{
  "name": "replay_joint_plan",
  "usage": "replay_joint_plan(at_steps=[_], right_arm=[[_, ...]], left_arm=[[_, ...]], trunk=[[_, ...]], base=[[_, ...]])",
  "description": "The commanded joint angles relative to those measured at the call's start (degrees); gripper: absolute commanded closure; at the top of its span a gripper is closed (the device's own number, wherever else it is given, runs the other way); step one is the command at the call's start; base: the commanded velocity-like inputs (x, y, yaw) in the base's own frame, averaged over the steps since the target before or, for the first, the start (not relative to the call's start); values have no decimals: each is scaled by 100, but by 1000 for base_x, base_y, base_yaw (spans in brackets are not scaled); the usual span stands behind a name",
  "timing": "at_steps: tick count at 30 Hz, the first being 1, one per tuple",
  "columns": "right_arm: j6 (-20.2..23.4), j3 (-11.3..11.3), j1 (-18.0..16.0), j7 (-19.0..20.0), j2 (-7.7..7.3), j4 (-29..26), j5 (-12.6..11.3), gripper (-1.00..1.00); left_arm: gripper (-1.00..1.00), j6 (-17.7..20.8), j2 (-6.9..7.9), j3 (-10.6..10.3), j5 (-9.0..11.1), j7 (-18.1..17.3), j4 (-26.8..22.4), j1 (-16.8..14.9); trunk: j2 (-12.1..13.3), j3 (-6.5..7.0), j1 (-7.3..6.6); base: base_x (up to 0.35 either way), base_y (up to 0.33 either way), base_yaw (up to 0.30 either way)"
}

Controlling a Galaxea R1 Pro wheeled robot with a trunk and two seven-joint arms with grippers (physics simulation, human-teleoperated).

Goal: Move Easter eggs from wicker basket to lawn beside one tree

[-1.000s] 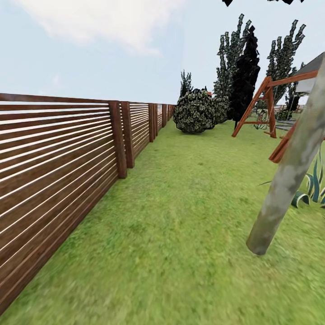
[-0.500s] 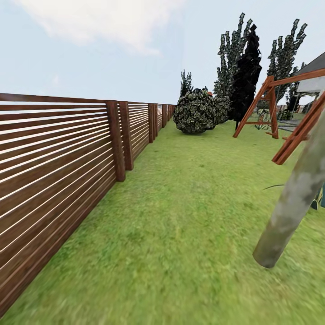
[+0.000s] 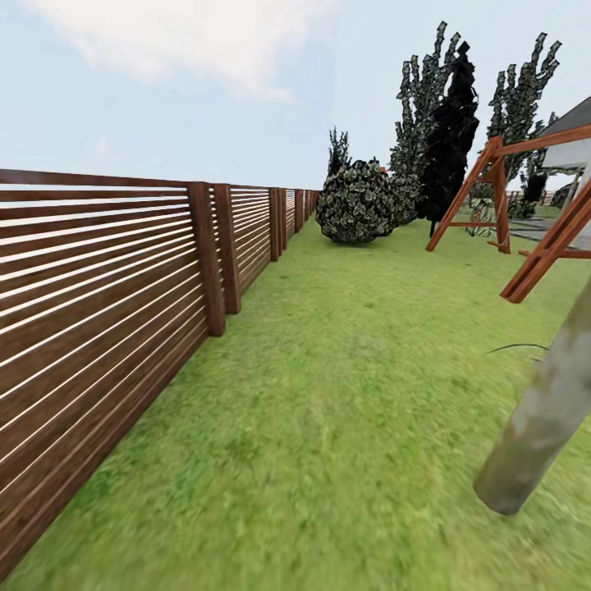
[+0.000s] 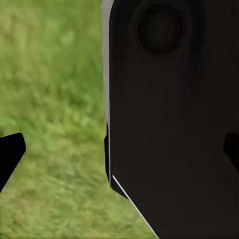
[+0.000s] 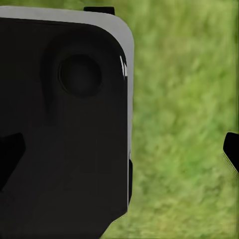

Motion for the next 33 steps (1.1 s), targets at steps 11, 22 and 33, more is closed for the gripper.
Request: replay_joint_plan(at_steps=[11,22,33], right_arm=[[1,1,-7,-4,0,10,-1,-100],[-4,1,-7,-4,0,3,-1,-100],[-4,1,-7,-4,0,2,-1,-100]], left_arm=[[-100,2,4,6,1,10,-6,1],[-100,1,21,9,1,18,-13,1],[-100,0,22,9,9,18,-13,1]], trunk=[[-2,-4,3],[-2,-4,3],[-2,-4,3]], base=[[330,0,0],[330,0,0],[330,0,0]])
